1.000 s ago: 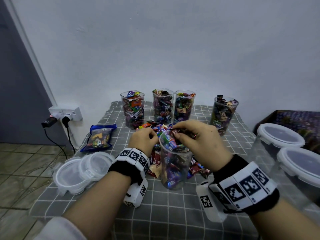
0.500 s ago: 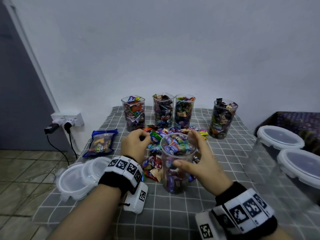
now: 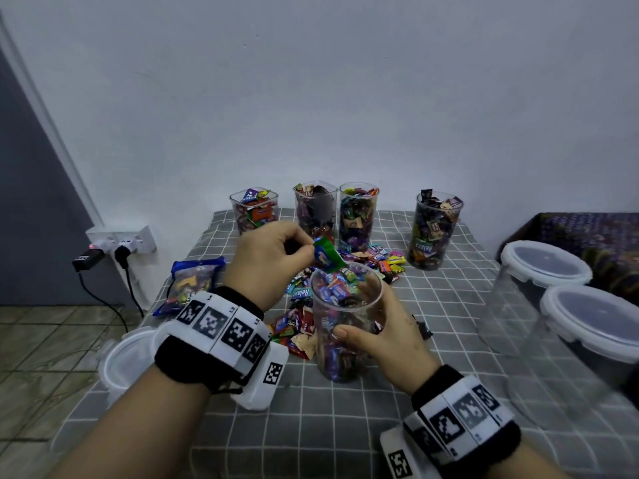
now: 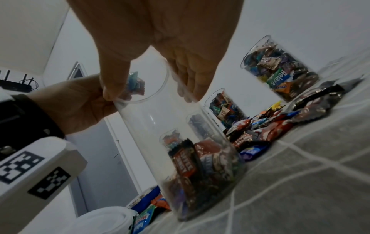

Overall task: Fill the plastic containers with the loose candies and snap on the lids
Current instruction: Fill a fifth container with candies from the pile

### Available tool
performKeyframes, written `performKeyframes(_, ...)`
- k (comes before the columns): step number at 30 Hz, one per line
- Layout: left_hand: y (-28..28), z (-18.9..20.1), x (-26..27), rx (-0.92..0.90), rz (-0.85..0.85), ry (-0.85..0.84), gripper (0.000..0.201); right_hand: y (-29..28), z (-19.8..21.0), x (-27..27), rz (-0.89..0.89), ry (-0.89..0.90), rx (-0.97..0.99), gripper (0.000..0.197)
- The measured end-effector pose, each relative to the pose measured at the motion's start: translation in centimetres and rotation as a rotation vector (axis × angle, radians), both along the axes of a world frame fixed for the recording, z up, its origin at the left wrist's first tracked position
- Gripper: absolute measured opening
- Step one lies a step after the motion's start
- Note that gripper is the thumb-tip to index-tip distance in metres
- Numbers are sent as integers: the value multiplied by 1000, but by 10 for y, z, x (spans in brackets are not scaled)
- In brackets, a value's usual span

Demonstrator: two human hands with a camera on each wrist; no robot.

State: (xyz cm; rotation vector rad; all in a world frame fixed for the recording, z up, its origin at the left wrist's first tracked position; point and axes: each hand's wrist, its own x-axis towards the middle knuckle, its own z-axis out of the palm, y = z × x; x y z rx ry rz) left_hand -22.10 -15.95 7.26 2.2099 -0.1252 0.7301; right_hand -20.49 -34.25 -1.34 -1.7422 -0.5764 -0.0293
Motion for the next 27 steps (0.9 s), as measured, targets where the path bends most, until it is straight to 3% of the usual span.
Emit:
performKeyframes(3, -8, 2, -5, 164, -62, 14, 17, 0, 0, -1, -3, 6, -1, 71)
performKeyframes(9, -15, -8, -6, 323, -108, -49, 4, 0, -2, -1, -14, 8, 24, 77)
performKeyframes(15, -24, -9, -8, 480, -134, -20, 24, 0, -4, 0, -38, -1, -8, 80)
performKeyframes(20, -30, -10, -13, 522, -119, -81, 29, 0, -4, 0, -54, -17, -17, 75)
performKeyframes(25, -31, -7, -15, 544, -104, 38, 41, -1, -3, -1, -39, -1, -18, 70)
performKeyframes(27, -31, -8, -16, 531, -122, 20, 35, -1, -2, -1, -47, -11, -25, 71)
